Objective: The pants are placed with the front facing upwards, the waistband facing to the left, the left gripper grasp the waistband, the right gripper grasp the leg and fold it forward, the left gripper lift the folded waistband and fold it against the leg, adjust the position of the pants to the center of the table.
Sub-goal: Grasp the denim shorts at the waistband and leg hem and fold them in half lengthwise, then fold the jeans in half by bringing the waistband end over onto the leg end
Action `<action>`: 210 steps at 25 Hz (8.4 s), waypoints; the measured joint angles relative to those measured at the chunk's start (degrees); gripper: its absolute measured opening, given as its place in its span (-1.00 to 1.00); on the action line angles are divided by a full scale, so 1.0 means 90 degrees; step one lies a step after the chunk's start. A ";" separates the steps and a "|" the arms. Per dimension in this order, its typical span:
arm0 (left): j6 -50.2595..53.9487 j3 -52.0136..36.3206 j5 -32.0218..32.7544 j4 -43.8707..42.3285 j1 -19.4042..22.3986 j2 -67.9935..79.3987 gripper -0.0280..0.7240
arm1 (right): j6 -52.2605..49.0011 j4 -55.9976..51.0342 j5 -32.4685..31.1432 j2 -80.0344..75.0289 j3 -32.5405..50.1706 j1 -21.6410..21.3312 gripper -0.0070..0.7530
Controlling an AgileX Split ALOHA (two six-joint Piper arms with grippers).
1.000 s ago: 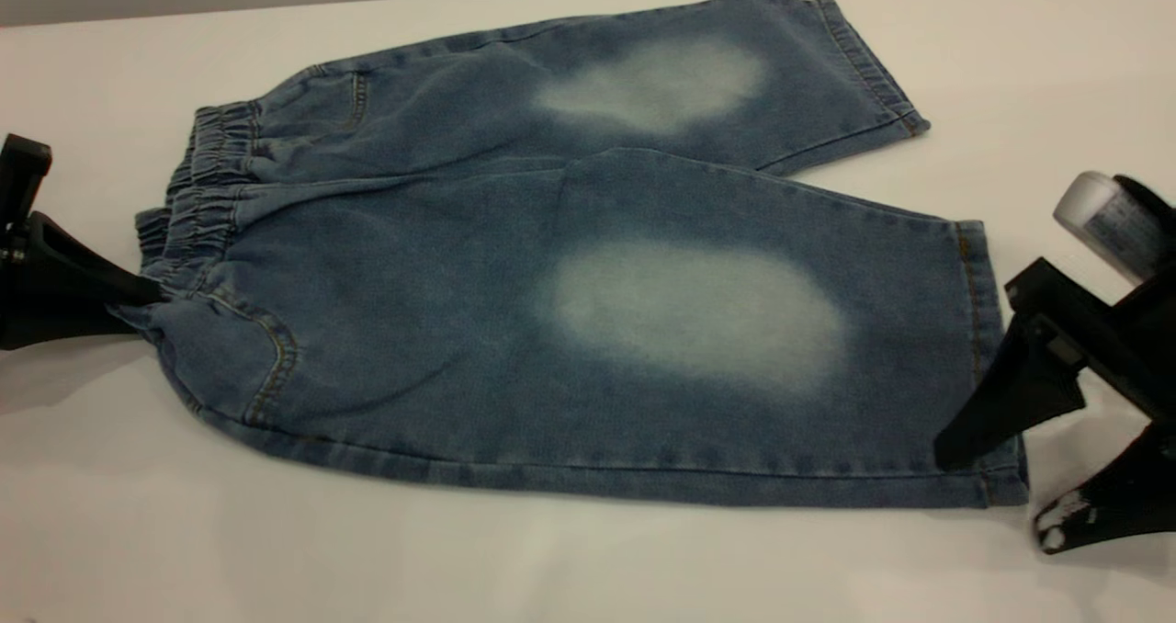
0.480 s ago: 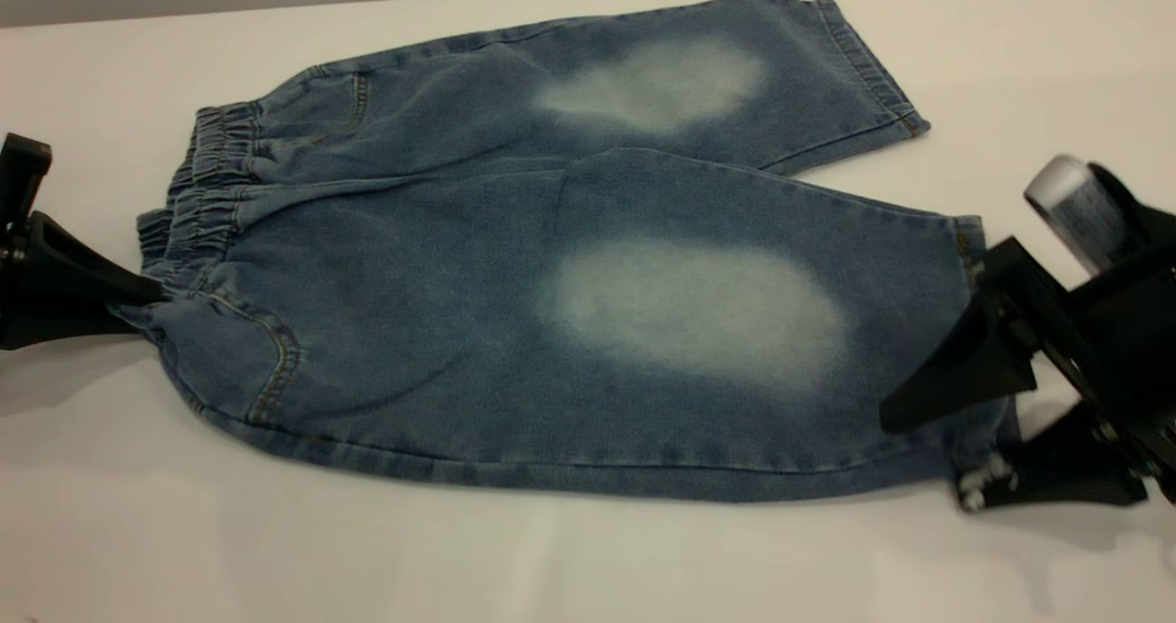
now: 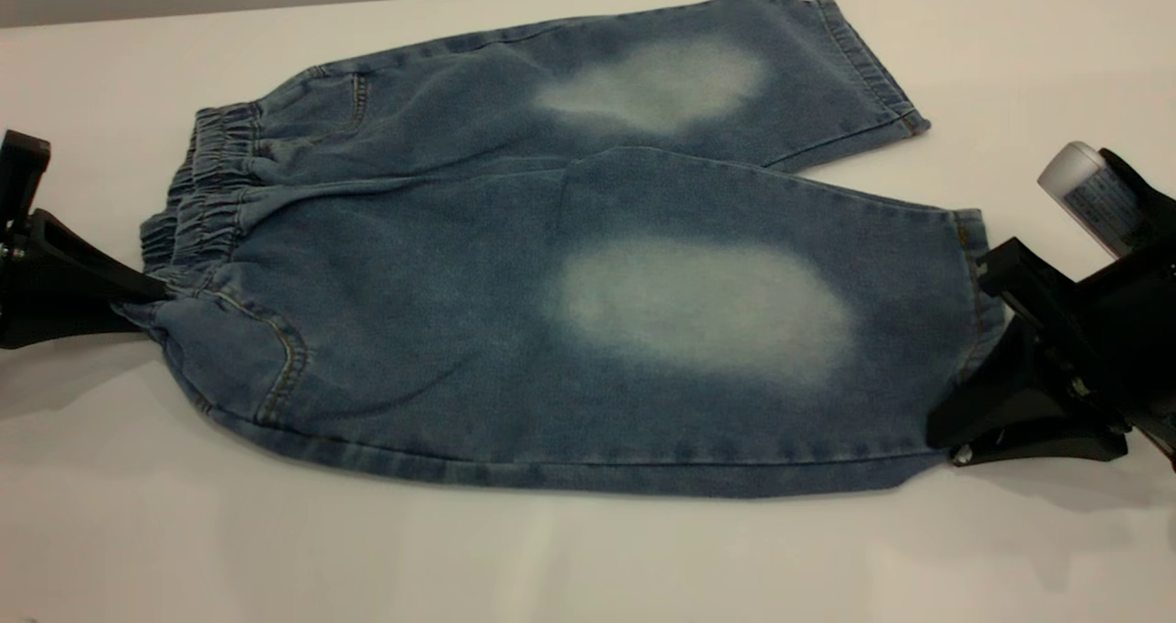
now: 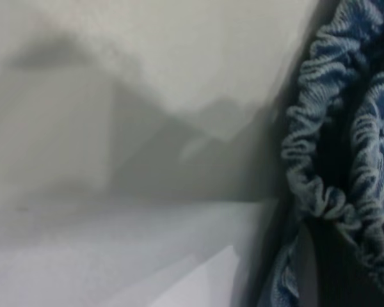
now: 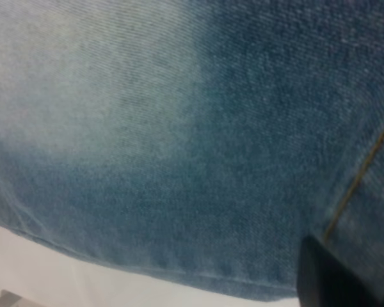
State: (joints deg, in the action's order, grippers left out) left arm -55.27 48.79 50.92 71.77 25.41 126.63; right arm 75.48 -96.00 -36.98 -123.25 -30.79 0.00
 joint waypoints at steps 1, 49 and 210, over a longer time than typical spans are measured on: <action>0.0000 -0.0006 0.0031 -0.0007 0.0000 -0.0006 -0.60 | 0.0000 0.0030 0.0012 0.0040 0.0000 0.0000 -0.91; 0.1821 -0.2501 -0.0031 0.1231 0.0012 -0.4647 -0.60 | -0.4720 0.3653 -0.0609 0.4336 -0.1153 0.0004 -0.92; 0.2267 -0.0445 -0.1128 -0.2153 0.0973 -0.1570 0.56 | -0.2159 0.1667 -0.1424 -0.0079 -0.5450 0.1590 0.46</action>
State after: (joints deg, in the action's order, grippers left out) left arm -34.86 44.78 40.77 52.39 34.17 112.51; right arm 56.05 -81.00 -49.80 -123.96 -79.83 14.31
